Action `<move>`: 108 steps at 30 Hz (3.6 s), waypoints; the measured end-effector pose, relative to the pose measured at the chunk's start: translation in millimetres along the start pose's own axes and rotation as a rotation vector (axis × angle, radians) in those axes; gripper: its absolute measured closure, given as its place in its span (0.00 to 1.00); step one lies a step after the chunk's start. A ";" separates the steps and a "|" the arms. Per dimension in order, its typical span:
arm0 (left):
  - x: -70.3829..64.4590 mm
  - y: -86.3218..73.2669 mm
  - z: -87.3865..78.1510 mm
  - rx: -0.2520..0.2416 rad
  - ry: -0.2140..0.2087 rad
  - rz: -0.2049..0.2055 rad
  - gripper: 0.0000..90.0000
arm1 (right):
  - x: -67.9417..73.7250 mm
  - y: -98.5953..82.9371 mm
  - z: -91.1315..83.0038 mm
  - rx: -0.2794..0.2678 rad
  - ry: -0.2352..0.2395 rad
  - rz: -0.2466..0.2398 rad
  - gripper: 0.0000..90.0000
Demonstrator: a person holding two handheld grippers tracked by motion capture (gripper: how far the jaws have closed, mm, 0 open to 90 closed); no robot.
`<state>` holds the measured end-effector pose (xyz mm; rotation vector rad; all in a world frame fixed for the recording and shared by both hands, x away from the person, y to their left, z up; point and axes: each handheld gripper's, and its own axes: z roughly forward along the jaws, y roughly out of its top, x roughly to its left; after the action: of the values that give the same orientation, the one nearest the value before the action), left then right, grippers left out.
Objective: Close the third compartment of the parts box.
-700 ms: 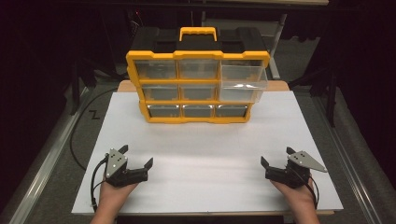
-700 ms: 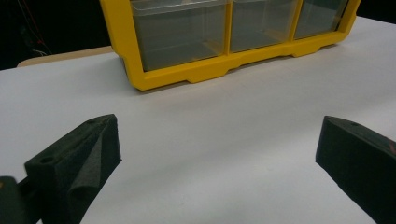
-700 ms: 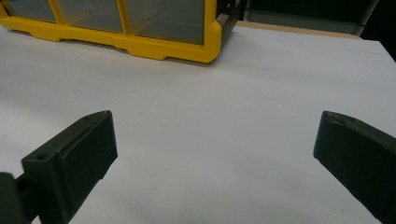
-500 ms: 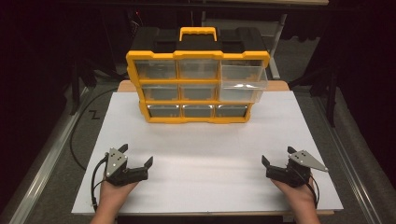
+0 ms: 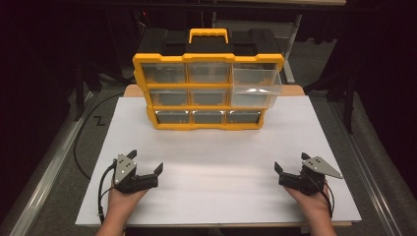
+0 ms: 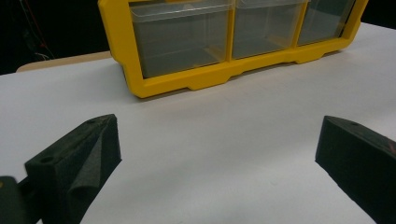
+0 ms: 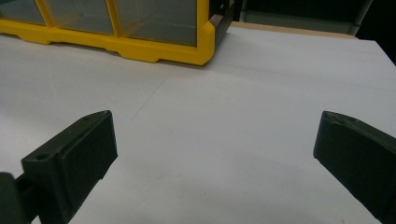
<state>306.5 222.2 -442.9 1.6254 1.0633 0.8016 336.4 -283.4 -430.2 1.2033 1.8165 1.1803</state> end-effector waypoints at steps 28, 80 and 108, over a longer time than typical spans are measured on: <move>-4.5 0.8 -4.4 -0.005 -0.021 0.021 0.01 | 18.7 9.3 4.6 -0.014 0.038 -0.011 0.14; -0.6 0.2 -6.8 -0.013 -0.020 0.007 0.02 | 22.6 10.8 -3.0 -0.034 0.079 -0.055 1.00; 0.8 0.7 -10.8 -0.026 -0.025 -0.010 0.00 | 62.7 50.4 10.4 -0.141 0.161 -0.081 1.00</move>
<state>297.5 226.9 -439.1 1.6036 1.0387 0.7831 339.8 -213.1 -390.1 0.9709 1.8451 1.3676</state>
